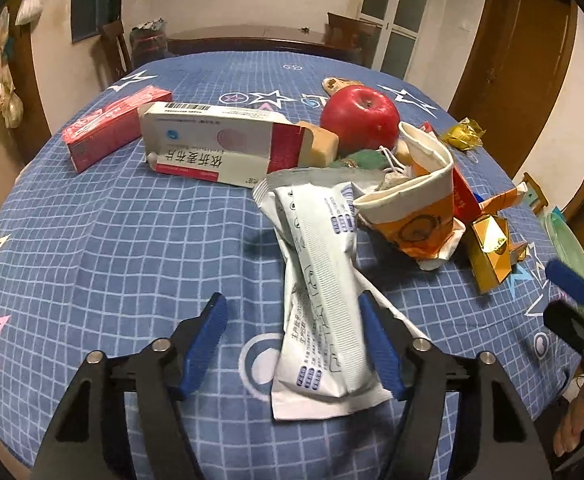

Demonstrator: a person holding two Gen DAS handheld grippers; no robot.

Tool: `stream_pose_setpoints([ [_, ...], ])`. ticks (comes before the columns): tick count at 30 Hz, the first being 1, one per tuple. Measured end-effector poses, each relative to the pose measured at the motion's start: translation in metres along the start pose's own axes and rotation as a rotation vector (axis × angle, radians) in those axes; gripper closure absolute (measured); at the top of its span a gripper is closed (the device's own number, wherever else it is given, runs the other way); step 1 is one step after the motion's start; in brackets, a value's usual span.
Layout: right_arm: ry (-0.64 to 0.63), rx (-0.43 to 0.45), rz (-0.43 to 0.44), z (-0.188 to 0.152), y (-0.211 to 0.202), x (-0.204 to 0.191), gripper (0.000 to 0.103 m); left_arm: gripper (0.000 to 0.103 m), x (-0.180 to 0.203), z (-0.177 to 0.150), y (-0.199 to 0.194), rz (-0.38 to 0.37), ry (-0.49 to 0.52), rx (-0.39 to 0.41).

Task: Collect trash
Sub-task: 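Grasp the crumpled white packet with the left tool while the right tool grasps the gold box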

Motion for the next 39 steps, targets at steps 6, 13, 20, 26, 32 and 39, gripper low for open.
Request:
stream_pose_setpoints([
  [6,-0.007,-0.004,-0.027,0.018,0.007,0.018,0.043,0.037,0.003,0.009,0.012,-0.018,-0.005,0.005],
  [13,-0.001,-0.05,-0.101,0.009,0.01,0.057,0.039,0.065,0.013,0.016,0.015,-0.055,0.011,0.025],
  [20,-0.288,-0.143,-0.037,-0.003,0.015,0.039,0.039,0.065,0.014,0.016,0.018,-0.084,0.023,0.015],
  [26,-0.403,-0.221,-0.039,-0.006,0.036,0.046,0.039,0.065,0.014,0.016,0.017,-0.088,0.033,0.006],
  [32,-0.46,-0.264,-0.032,-0.012,0.052,0.049,0.039,0.065,0.017,0.019,0.021,-0.104,0.033,0.0],
  [39,-0.453,-0.183,-0.058,-0.013,0.046,0.031,0.085,0.067,0.022,0.018,0.02,-0.102,0.022,0.028],
])
Point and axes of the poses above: each gripper's, at about its wrist camera, not at the fingertips, and y roughly the way its jaws point, x to its right, z to its top, the point moved 10 cm from there along y, roughly the way its jaws point, and after that the axes turned 3 degrees about y, right-handed, at the moved point
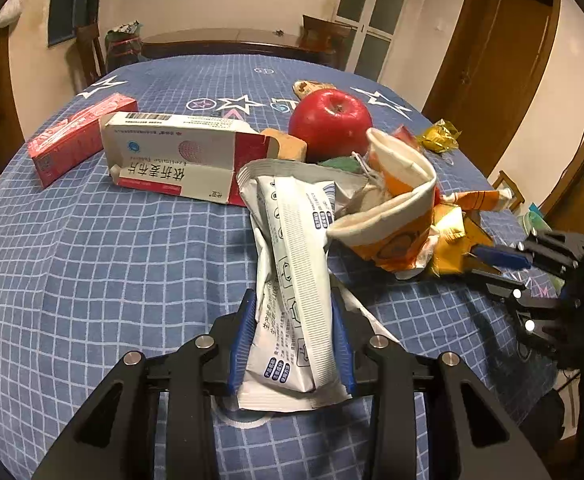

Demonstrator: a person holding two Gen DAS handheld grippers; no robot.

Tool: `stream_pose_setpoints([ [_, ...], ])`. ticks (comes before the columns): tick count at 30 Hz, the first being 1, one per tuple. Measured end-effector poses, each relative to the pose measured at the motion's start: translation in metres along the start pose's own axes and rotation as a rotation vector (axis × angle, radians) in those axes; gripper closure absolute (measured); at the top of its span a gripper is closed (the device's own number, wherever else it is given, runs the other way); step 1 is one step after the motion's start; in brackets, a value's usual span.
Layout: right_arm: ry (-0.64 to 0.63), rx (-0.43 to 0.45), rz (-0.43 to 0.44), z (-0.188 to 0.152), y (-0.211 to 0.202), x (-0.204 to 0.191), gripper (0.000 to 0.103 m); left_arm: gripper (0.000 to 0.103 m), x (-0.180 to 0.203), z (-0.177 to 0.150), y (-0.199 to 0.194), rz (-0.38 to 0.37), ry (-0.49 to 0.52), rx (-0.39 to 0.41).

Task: Collect trash
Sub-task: 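Grasp the crumpled white packet with the left tool while the right tool grasps the gold box, then carry the white packet and gold box with both tools over the green bin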

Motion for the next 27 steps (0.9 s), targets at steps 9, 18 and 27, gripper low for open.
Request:
stream_pose_setpoints([
  [9,0.222,0.19,-0.008,0.016,-0.055,-0.016,0.09,0.072,0.001,-0.003,-0.027,0.036,-0.008,0.087],
  [18,0.347,0.321,-0.097,0.037,-0.099,-0.002,0.09,0.072,0.006,0.02,-0.095,0.114,-0.008,0.266],
  [27,0.411,0.358,-0.23,0.045,-0.123,0.039,0.09,0.072,0.068,0.052,-0.122,0.059,0.07,0.346],
])
Point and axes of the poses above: each gripper's, at about its wrist camera, not at the fingertips, and y roughly the way its jaws point, x to its right, z to its top, the point moved 10 cm from there along y, roughly the way its jaws point, and after that the axes turned 3 degrees about y, right-handed, at the moved point
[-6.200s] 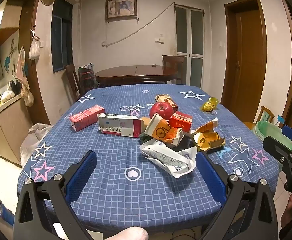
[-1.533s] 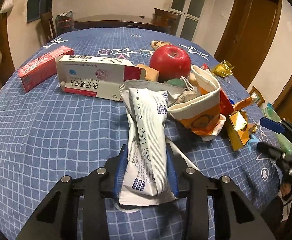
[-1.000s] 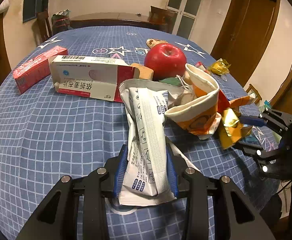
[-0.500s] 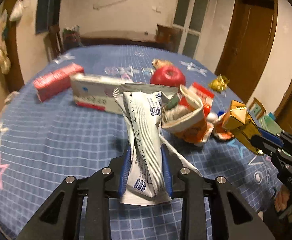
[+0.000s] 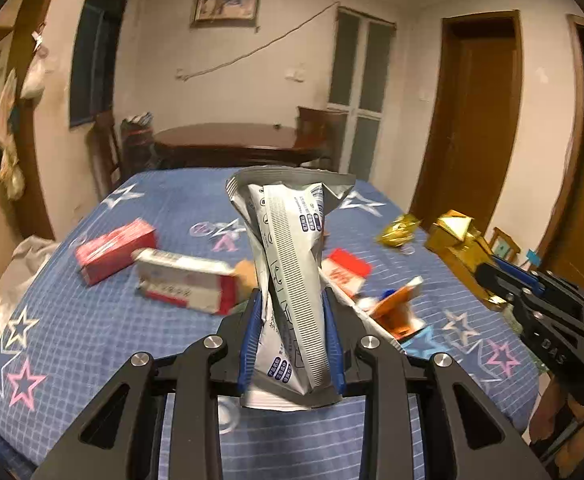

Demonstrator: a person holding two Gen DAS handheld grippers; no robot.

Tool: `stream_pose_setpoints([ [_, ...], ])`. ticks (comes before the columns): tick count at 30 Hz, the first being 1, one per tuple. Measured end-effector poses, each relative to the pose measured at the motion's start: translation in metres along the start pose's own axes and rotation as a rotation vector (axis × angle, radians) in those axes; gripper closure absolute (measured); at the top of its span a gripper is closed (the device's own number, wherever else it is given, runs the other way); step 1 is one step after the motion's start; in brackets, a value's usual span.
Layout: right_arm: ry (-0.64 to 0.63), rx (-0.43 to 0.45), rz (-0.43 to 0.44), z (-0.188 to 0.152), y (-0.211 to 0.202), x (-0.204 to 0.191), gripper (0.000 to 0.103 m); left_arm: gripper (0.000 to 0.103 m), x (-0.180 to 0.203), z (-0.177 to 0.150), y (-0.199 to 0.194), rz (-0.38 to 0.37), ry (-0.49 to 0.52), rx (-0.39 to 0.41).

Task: Collect trash
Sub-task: 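Carry the white packet and gold box with both tools over the green bin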

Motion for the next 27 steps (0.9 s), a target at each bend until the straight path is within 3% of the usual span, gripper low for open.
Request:
stream_pose_setpoints([
  [9,0.004,0.034,-0.046,0.013,-0.01,0.012,0.09,0.072,0.074,0.019,-0.002,-0.084,0.072,0.047],
  [13,0.005,0.037,-0.063,0.014,-0.016,0.02,0.09,0.072,0.086,0.021,-0.003,-0.104,0.084,0.051],
  [27,0.109,0.033,-0.261,0.015,-0.058,0.126,0.089,0.072,0.191,0.038,0.033,-0.263,0.167,0.021],
])
Point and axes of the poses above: each gripper's, at about its wrist camera, not at the fingertips, and y roughly the way its jaws point, x to its right, z to its top, the point moved 10 cm from there along y, roughly the way its jaws point, and after that the axes turned 3 degrees about y, right-handed, at the moved point
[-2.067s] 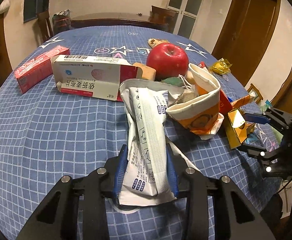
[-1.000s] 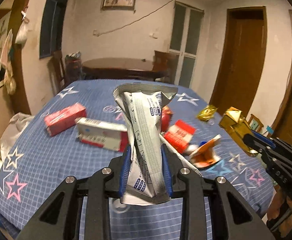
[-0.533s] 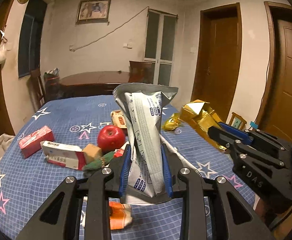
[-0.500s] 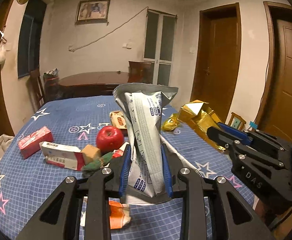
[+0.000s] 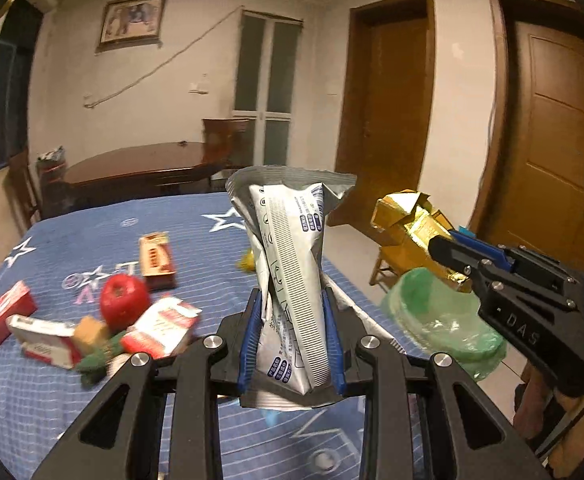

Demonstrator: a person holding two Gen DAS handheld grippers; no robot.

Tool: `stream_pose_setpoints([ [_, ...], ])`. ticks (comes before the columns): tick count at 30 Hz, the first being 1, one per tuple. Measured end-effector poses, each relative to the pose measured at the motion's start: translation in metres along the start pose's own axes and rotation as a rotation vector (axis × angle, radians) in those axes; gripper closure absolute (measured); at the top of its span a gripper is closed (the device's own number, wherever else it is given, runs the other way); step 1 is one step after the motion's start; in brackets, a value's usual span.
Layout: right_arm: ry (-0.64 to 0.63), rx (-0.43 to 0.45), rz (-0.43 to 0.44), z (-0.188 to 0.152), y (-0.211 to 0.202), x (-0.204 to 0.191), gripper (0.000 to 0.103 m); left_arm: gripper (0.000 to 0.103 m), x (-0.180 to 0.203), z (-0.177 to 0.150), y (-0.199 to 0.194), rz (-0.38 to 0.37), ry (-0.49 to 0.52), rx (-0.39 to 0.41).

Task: Collect trash
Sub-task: 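Carry the white packet and gold box with both tools over the green bin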

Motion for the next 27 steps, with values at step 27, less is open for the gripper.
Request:
stream_pose_setpoints([
  [27,0.189,-0.243,-0.24,-0.057,0.027,0.204,0.089,0.072,0.199,0.016,0.181,-0.319,0.139,-0.204],
])
Point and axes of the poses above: each gripper's, at about its wrist camera, not at the fingertips, and y roughly the way its jaws point, x to its right, z to its top, the point moved 10 cm from there along y, roughly the way its jaws point, and after that the axes turned 3 degrees about y, right-handed, at the moved point
